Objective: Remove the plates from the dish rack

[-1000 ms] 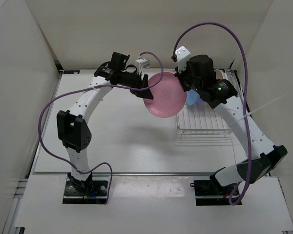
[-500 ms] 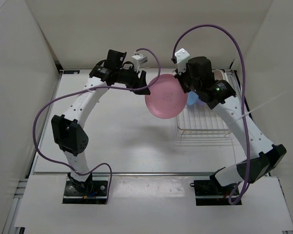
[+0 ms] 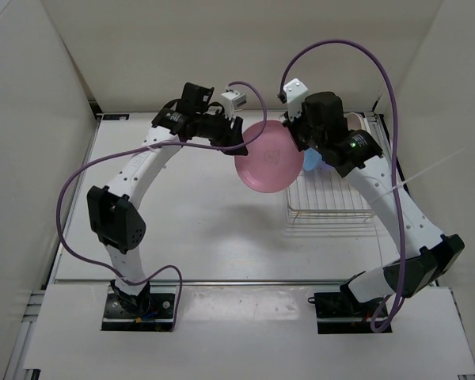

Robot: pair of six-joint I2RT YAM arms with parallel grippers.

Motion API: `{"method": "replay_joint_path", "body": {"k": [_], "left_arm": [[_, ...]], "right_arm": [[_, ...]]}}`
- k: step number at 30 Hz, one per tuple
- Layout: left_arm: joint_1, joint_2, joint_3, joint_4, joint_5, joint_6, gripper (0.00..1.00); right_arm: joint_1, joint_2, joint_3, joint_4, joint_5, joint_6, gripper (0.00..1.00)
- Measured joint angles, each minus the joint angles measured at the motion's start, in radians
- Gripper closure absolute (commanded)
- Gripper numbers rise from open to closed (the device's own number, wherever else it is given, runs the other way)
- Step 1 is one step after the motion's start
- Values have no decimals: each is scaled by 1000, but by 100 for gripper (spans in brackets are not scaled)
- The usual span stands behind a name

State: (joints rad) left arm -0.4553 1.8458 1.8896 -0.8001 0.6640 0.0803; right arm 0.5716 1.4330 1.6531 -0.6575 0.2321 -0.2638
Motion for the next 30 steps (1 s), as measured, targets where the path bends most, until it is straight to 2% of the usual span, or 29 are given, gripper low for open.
{"method": "replay_joint_path", "body": {"k": [2, 3, 5, 9, 14, 16, 17, 19, 20, 21, 22, 27, 30], "left_arm": [[-2, 2, 2, 0, -9, -2, 51], [-2, 3, 3, 0, -13, -3, 60], [-2, 8, 4, 0, -27, -3, 66], [0, 15, 4, 0, -55, -9, 89], [2, 15, 4, 16, -92, -40, 89], [0, 15, 1, 25, -103, -59, 89], [0, 15, -5, 37, -116, -68, 89], [0, 10, -36, 69, -158, -92, 89], [0, 5, -60, 80, -183, -103, 89], [-1, 0, -86, 90, -216, -113, 89], [0, -8, -122, 104, -251, -126, 89], [7, -76, -301, 147, -395, -182, 89], [39, -142, -395, 167, -447, -218, 89]], "right_arm": [[0, 0, 0, -1, 0, 2, 100], [0, 0, 0, -2, -1, 3, 100], [0, 0, 0, -5, -2, 2, 100], [0, 0, 0, -8, -2, 2, 100], [0, 0, 0, -14, -9, 20, 99], [0, 0, 0, -14, -12, 26, 73], [0, 0, 0, -14, -19, 26, 66], [0, -1, 0, -14, -18, 24, 70], [0, -1, -1, -13, -18, 22, 67], [0, -2, -4, -9, -16, 21, 59], [0, -4, -11, -2, -14, 24, 57], [0, -5, -27, 3, 8, 20, 55], [0, -5, -27, 6, 32, 21, 50]]}}
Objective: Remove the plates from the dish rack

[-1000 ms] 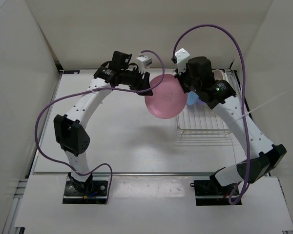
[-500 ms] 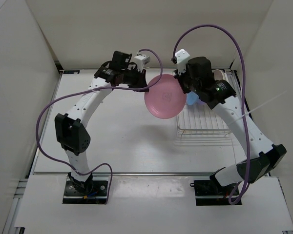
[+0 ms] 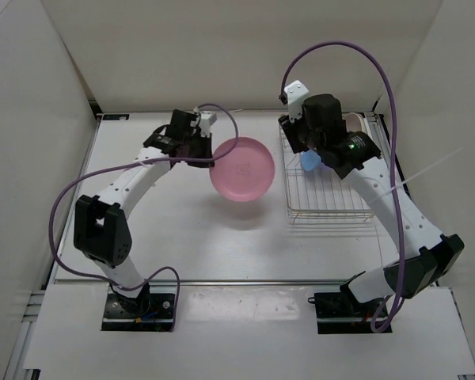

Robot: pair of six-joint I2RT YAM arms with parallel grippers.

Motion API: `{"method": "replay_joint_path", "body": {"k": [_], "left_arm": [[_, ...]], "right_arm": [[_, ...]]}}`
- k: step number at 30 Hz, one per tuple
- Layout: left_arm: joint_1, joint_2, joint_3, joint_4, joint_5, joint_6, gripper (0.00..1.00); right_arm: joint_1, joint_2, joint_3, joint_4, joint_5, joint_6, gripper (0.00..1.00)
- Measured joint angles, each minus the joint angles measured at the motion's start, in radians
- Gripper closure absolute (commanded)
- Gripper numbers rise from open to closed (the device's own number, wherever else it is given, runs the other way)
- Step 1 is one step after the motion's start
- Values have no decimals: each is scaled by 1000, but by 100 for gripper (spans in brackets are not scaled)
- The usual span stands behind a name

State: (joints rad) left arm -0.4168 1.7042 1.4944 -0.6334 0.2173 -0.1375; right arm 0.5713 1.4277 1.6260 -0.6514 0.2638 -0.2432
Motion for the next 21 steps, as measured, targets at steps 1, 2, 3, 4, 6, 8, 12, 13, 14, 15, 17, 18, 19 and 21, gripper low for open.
{"method": "replay_joint_path", "body": {"k": [1, 2, 3, 4, 6, 8, 12, 13, 14, 15, 17, 18, 19, 21], "left_arm": [[24, -21, -21, 1, -3, -12, 89], [60, -43, -39, 5, 0, -28, 89], [106, -60, -49, 13, 2, -44, 89], [152, -68, -51, 17, 5, -58, 89], [255, -70, -50, 40, 16, -84, 89], [346, -45, -47, 51, 22, -106, 89], [423, 95, 10, 27, 52, -126, 89], [427, 139, 30, 19, 66, -128, 89], [429, 187, 49, 8, 79, -132, 89], [429, 233, 63, -1, 93, -135, 89], [429, 309, 79, -22, 119, -141, 89], [429, 334, 80, -32, 128, -144, 89], [429, 359, 80, -48, 137, -149, 89], [429, 387, 80, -71, 147, -154, 89]], "right_arm": [[-3, 0, 0, 4, 5, 0, 49], [-7, 0, 0, 6, 8, 0, 47], [-12, 0, 0, 6, 12, 1, 47], [-20, 0, 0, 7, 16, 1, 47], [-37, 0, 0, 13, 23, 1, 47], [-50, 0, 0, 17, 31, 1, 47], [-67, 0, 0, 19, 45, 0, 47], [-70, -1, 0, 20, 48, 0, 47], [-73, -1, 0, 21, 50, 0, 47], [-74, -2, 0, 21, 52, 0, 47], [-74, -4, 0, 22, 55, 0, 47], [-74, -6, 0, 22, 57, 0, 47], [-74, -7, 0, 23, 60, 0, 47], [-74, -9, 0, 24, 64, 0, 47]]}}
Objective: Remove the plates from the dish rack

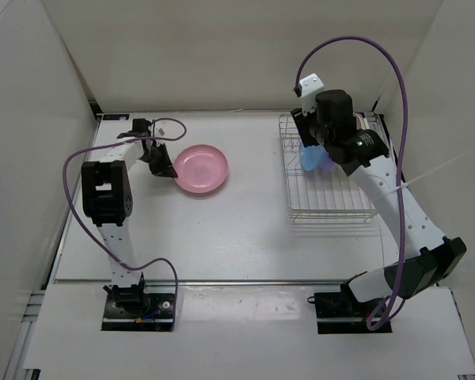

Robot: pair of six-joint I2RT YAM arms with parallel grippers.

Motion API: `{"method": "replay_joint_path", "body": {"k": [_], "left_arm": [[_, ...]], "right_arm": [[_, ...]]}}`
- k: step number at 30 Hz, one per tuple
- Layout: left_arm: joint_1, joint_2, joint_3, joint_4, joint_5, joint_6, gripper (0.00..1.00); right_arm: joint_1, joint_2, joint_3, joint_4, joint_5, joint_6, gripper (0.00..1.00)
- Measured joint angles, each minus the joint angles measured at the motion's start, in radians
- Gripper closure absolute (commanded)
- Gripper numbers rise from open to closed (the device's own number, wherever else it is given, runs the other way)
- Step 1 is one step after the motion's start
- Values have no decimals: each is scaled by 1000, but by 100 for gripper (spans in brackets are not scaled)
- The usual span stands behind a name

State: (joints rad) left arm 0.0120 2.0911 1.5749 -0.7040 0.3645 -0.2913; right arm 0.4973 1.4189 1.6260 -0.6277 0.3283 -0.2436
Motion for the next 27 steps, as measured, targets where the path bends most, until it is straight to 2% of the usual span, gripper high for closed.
{"method": "replay_joint_path", "body": {"k": [4, 6, 7, 9, 10, 11, 15, 16, 17, 23, 27], "left_arm": [[0, 23, 21, -35, 16, -6, 87], [-1, 31, 46, -46, 20, -7, 74], [-2, 32, 54, -47, 26, -8, 60], [-2, 32, 64, -49, 35, -13, 51], [-2, 32, 66, -49, 38, -12, 37], [-2, 32, 68, -49, 40, -8, 29], [-2, 32, 68, -55, 45, -18, 25], [-2, 32, 68, -56, 44, -17, 21], [-2, 32, 68, -57, 42, -13, 12], [3, -11, 67, -92, -8, 17, 11], [17, -175, 23, -108, -94, 67, 10]], "right_arm": [[0, 0, 0, 1, 5, 0, 47], [0, -2, -6, 8, 10, -1, 37], [-1, -4, -13, 10, 10, 1, 37], [-6, -6, -28, 17, 14, -1, 36], [-10, -6, -38, 22, 18, -1, 36], [-15, -6, -45, 25, 23, -1, 35], [-43, -4, -65, 35, 51, -2, 35], [-47, -4, -73, 50, 67, -9, 35], [-51, -3, -84, 72, 92, -21, 35], [-63, 95, -104, 206, 275, -138, 40], [-73, 217, -104, 246, 364, -190, 47]]}}
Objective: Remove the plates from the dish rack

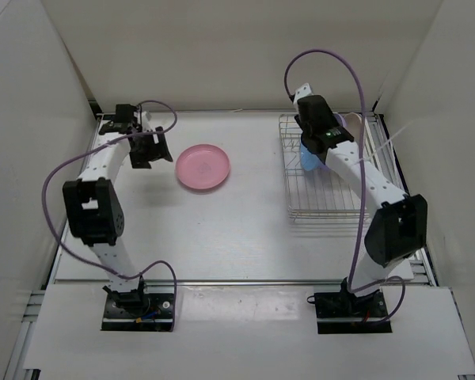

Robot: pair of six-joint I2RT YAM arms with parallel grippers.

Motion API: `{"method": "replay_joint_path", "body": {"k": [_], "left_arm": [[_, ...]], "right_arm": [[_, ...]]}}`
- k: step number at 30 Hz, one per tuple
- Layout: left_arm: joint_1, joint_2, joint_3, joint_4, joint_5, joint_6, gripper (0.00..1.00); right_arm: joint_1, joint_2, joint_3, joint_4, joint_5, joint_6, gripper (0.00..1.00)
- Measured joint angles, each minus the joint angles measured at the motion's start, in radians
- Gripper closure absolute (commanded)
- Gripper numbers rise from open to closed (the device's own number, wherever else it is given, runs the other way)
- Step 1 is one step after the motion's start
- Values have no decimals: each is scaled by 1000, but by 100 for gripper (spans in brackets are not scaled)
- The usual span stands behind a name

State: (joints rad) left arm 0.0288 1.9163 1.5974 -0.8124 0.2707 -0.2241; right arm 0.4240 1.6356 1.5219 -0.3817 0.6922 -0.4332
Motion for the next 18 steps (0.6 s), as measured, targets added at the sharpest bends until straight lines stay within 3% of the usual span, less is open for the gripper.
{"method": "replay_joint_path", "body": {"k": [2, 3, 9, 13, 18], "left_arm": [[7, -131, -34, -2, -67, 36, 9], [10, -204, -53, -3, -104, 57, 0], [50, -557, -139, 3, -241, 159, 0], [103, -632, -209, 3, -281, 200, 0], [142, -601, -269, -16, -285, 228, 0]], "right_arm": [[-6, 51, 0, 20, 39, -30, 51], [-8, 71, 0, 35, 56, -46, 52], [-25, 121, 0, 104, 124, -94, 54], [-30, 152, 15, 120, 145, -100, 54], [-26, 184, 66, 85, 147, -82, 53]]}}
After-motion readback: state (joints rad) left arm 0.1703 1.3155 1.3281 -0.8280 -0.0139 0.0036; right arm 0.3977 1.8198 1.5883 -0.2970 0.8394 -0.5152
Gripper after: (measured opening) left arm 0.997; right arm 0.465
